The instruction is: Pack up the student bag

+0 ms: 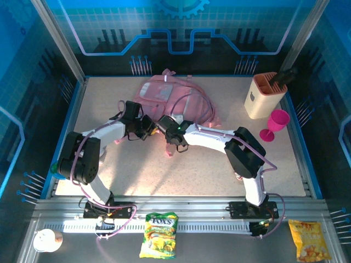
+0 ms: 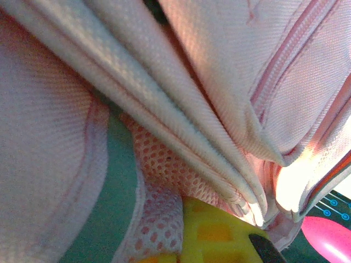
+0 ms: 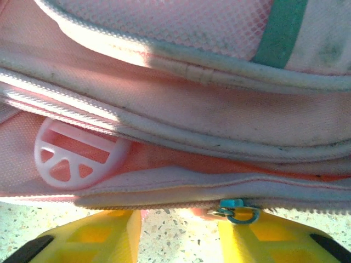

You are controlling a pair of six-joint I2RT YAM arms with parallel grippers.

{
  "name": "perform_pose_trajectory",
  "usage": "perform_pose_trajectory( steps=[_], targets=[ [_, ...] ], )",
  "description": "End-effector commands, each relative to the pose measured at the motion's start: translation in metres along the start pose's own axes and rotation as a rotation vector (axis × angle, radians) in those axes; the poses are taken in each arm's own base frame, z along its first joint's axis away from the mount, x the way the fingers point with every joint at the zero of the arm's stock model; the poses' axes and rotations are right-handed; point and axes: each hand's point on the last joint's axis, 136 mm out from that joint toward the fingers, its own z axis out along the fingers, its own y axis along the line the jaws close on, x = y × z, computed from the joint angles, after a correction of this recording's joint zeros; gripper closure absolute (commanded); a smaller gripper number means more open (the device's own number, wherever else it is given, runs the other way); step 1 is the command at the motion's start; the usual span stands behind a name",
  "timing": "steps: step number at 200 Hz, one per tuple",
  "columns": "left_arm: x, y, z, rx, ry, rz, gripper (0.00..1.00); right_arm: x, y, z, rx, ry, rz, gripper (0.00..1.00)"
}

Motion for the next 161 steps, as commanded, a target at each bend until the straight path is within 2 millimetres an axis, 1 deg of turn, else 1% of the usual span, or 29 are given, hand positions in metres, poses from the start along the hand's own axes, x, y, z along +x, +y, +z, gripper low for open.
perform_pose_trajectory(
  steps=[1,19,42,64,85,107,123,145,161],
  targets=[
    [-0.001,-0.028,-0.008,0.075,0.012,0.057,1.00,-0.009,-0.009,-0.012,0.037,-0.018,0.046,0.62],
    [0.000,-0.028,-0.008,0.075,0.013,0.057,1.00,-0.011,-0.017,-0.010,0.080,-0.019,0.056,0.68],
    [-0.001,-0.028,-0.008,0.075,0.012,0.057,1.00,-0.010,-0.026,-0.008,0.124,-0.022,0.062,0.71],
    [-0.001,-0.029,-0.008,0.075,0.012,0.056,1.00,-0.009,-0.034,-0.005,0.158,-0.012,0.063,0.76],
    [-0.002,-0.030,-0.008,0.078,0.009,0.058,1.00,-0.007,-0.034,-0.002,0.153,-0.004,0.045,0.81],
    [-0.002,-0.030,-0.008,0.076,0.009,0.061,1.00,-0.005,-0.026,0.001,0.108,0.003,0.011,0.83],
    [-0.002,-0.031,-0.008,0.077,0.008,0.063,1.00,-0.004,-0.019,0.004,0.070,0.007,-0.011,0.82],
    [-0.003,-0.032,-0.008,0.075,0.009,0.064,1.00,-0.004,-0.012,0.007,0.037,0.018,-0.021,0.71],
    [-0.002,-0.033,-0.009,0.078,0.010,0.066,1.00,-0.006,-0.011,0.008,0.031,0.012,-0.033,0.68]
  ],
)
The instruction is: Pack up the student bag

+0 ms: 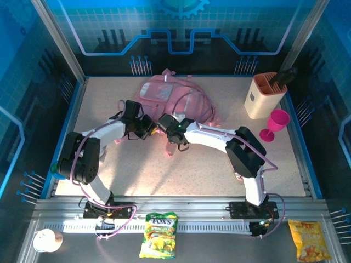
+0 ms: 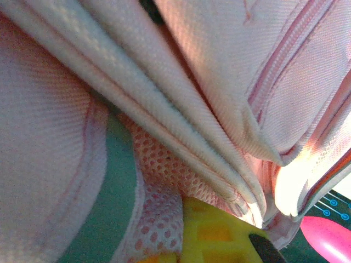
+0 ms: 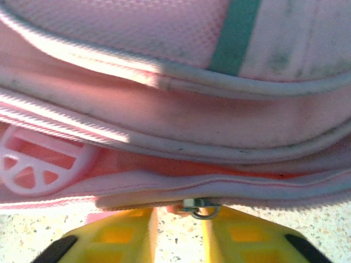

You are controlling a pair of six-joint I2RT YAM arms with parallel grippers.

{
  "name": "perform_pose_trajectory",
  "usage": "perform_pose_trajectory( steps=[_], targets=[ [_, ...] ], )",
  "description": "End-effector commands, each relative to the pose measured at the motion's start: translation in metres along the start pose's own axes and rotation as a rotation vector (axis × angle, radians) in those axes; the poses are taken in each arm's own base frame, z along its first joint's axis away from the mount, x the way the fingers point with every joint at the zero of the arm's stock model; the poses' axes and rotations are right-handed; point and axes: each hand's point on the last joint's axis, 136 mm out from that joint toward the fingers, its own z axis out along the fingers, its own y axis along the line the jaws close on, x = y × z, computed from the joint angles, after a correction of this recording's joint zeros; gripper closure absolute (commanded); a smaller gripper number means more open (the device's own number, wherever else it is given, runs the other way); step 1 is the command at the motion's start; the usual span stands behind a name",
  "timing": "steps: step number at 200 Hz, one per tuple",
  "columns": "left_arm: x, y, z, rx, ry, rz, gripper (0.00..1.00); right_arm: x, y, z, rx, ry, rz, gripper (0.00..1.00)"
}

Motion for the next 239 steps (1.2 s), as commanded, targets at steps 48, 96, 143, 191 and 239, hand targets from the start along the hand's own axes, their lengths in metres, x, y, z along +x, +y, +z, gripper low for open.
perform_pose_trajectory(
  steps=[48,96,143,191,239],
  targets=[
    [-0.002,-0.031,-0.008,0.082,0.012,0.064,1.00,-0.007,0.015,0.018,-0.140,0.002,-0.036,0.67],
    [-0.003,-0.029,-0.006,0.075,0.009,0.063,1.00,-0.010,-0.003,0.016,-0.102,-0.027,-0.009,0.80],
    [-0.008,-0.023,-0.007,0.059,-0.010,0.055,1.00,-0.004,-0.048,0.002,0.031,-0.047,0.041,0.84],
    [-0.014,-0.015,-0.011,0.049,-0.023,0.044,1.00,0.009,-0.100,0.004,0.097,-0.029,0.095,0.83],
    [-0.015,-0.016,-0.013,0.055,-0.028,0.046,1.00,-0.003,-0.081,0.005,-0.037,-0.020,-0.059,0.79]
  ],
)
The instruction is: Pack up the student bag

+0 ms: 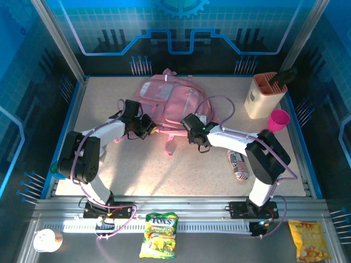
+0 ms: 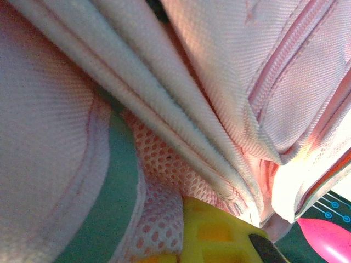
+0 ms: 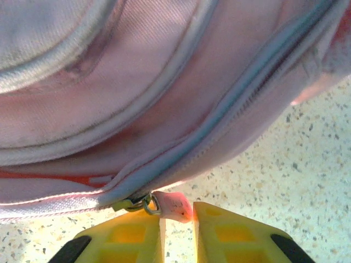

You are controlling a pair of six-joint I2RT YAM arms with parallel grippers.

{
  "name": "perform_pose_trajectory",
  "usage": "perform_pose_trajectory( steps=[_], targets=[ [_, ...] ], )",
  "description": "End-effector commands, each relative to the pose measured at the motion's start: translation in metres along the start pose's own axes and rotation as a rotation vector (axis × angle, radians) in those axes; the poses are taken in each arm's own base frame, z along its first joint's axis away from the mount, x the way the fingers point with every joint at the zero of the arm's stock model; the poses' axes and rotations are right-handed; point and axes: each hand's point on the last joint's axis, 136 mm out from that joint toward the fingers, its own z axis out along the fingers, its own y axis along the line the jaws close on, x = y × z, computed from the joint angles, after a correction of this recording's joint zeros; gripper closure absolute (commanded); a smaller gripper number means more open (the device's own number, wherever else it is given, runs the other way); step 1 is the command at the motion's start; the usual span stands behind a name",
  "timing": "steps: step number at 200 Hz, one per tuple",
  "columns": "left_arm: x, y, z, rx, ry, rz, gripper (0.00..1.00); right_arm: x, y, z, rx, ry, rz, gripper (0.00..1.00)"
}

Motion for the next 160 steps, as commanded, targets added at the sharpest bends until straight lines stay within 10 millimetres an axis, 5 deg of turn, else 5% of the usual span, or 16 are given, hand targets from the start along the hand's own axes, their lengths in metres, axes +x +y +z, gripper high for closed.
perform_pose_trajectory(
  steps=[1,74,138,160],
  targets=[
    [-0.009,-0.019,-0.012,0.061,-0.017,0.043,1.00,-0.009,0.009,-0.004,-0.049,-0.010,-0.108,0.79],
    [-0.012,-0.018,-0.016,0.065,-0.025,0.043,1.00,-0.014,0.023,-0.002,-0.095,0.008,-0.210,0.88],
    [-0.029,-0.008,-0.024,0.052,-0.068,0.029,1.00,-0.018,-0.038,-0.001,0.054,-0.015,-0.096,0.95],
    [-0.035,-0.007,-0.024,0.050,-0.079,0.035,1.00,-0.021,-0.041,-0.001,0.035,-0.011,-0.100,0.97]
  ],
)
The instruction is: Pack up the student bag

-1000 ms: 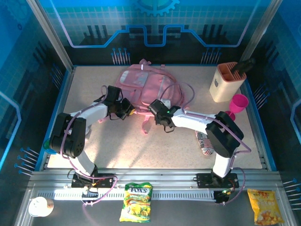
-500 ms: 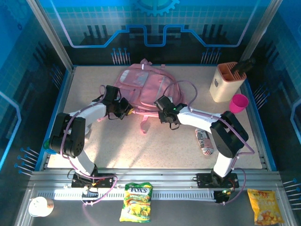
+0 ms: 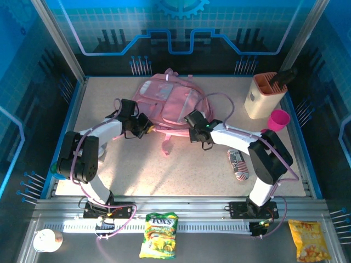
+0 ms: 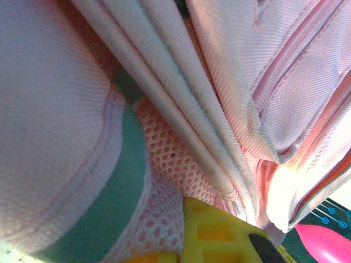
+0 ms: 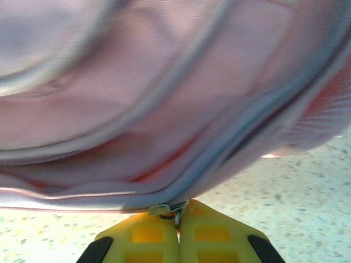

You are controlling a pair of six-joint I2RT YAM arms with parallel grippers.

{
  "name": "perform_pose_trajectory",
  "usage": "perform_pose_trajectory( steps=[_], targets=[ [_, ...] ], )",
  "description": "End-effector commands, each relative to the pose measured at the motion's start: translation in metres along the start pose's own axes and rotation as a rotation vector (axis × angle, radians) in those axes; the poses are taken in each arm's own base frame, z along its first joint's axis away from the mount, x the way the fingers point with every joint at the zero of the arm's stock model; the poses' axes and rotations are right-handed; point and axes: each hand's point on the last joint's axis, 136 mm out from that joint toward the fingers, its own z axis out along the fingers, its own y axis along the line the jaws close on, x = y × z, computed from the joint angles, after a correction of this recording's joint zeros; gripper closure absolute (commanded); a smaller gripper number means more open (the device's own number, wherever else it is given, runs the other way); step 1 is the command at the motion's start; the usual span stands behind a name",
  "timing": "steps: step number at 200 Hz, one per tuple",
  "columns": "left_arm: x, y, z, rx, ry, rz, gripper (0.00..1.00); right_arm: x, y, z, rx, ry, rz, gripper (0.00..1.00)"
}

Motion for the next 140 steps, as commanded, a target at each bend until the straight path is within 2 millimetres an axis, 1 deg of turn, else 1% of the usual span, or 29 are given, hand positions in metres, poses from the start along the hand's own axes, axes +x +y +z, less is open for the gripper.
perform_pose_trajectory(
  steps=[1,25,43,50,53,62,75,80,98,112,128,140],
  targets=[
    [-0.019,-0.013,-0.017,0.046,-0.056,0.040,1.00,-0.005,-0.027,-0.004,0.057,-0.013,0.034,0.97],
    [-0.025,-0.014,-0.011,0.039,-0.060,0.054,1.00,-0.006,-0.004,-0.004,-0.043,0.017,-0.023,1.00],
    [-0.033,-0.014,-0.009,0.025,-0.076,0.063,1.00,-0.002,0.024,-0.005,-0.152,0.055,-0.070,1.00],
    [-0.037,-0.013,-0.009,0.018,-0.085,0.063,0.96,0.000,0.037,-0.007,-0.197,0.068,-0.088,1.00],
    [-0.039,-0.012,-0.010,0.013,-0.091,0.060,0.93,0.000,0.041,-0.008,-0.212,0.072,-0.091,1.00],
    [-0.045,-0.006,-0.015,-0.008,-0.114,0.048,0.86,0.004,0.060,-0.011,-0.275,0.092,-0.110,1.00],
    [-0.053,0.004,-0.027,-0.022,-0.158,0.026,0.72,0.008,0.084,-0.015,-0.342,0.107,-0.128,1.00],
    [-0.055,0.009,-0.031,-0.026,-0.173,0.013,0.68,0.009,0.094,-0.017,-0.366,0.109,-0.134,1.00],
    [-0.059,0.029,-0.048,-0.042,-0.213,-0.036,0.61,0.010,0.127,-0.022,-0.446,0.117,-0.143,1.00],
    [-0.056,0.042,-0.059,-0.045,-0.230,-0.072,0.55,0.009,0.152,-0.027,-0.510,0.122,-0.149,1.00],
    [-0.049,0.056,-0.068,-0.045,-0.236,-0.109,0.51,0.008,0.178,-0.030,-0.565,0.128,-0.170,1.00],
    [-0.040,0.060,-0.072,-0.035,-0.231,-0.126,0.48,0.008,0.194,-0.033,-0.598,0.131,-0.186,1.00]
  ],
)
